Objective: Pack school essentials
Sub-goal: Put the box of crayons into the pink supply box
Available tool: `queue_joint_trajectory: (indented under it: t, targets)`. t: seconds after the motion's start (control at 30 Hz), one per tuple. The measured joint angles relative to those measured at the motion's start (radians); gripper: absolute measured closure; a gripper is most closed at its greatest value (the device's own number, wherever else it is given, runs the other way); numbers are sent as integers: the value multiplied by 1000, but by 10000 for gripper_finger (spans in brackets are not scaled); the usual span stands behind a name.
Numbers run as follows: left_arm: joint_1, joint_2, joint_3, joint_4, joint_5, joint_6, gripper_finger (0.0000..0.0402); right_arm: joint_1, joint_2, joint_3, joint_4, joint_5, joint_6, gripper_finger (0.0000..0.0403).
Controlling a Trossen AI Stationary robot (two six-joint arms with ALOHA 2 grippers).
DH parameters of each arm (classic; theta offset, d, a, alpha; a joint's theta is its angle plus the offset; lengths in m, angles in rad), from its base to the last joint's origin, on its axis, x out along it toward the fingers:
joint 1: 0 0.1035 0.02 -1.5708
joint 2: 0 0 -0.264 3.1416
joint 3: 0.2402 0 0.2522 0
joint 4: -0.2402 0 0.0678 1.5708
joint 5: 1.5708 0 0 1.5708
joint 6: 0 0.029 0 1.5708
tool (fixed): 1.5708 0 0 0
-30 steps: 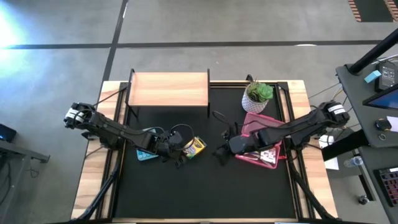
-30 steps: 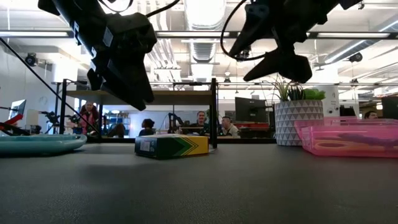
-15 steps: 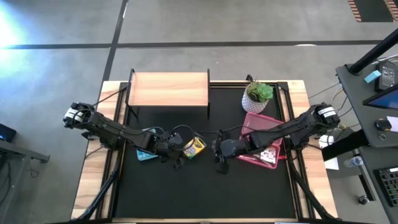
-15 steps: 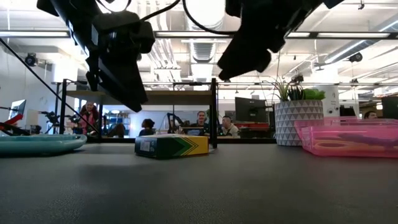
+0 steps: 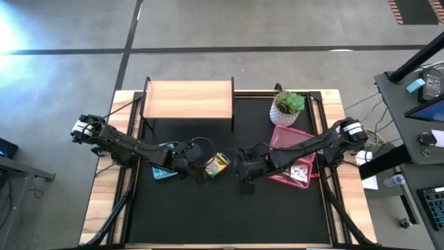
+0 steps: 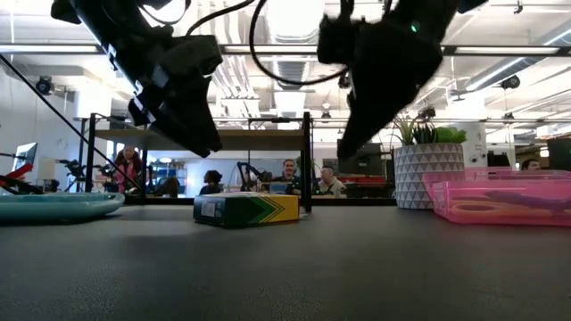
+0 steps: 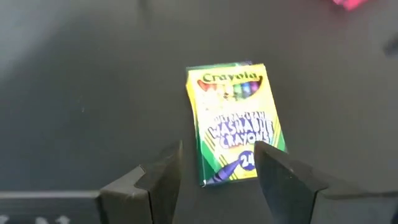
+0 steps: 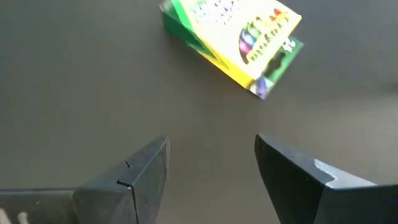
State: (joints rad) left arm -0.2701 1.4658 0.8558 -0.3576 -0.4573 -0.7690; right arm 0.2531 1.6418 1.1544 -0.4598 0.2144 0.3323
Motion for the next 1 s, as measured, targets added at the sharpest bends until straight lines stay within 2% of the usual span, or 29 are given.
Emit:
queue_joint_trajectory:
  t: [0.1,0.2,0.37,0.53,0.7,0.87,1.0]
  targets:
    - [0,0,0,0,38,116,219,0,12,-26,18,23,-41,174]
    - [0,0,-3,3,53,152,219,-7,20,-61,53,22,-62,174]
    - [11,0,-31,28,68,146,219,-20,28,-111,175,23,-90,174]
    - [15,0,-78,122,111,96,219,-35,38,-162,306,22,-125,174]
    - [15,0,-79,144,88,98,219,-58,56,-183,361,25,-143,174]
    - [16,3,-97,150,82,119,219,-91,96,-200,496,25,-161,174]
    - [15,5,-123,171,52,48,219,-105,123,-194,553,25,-149,174]
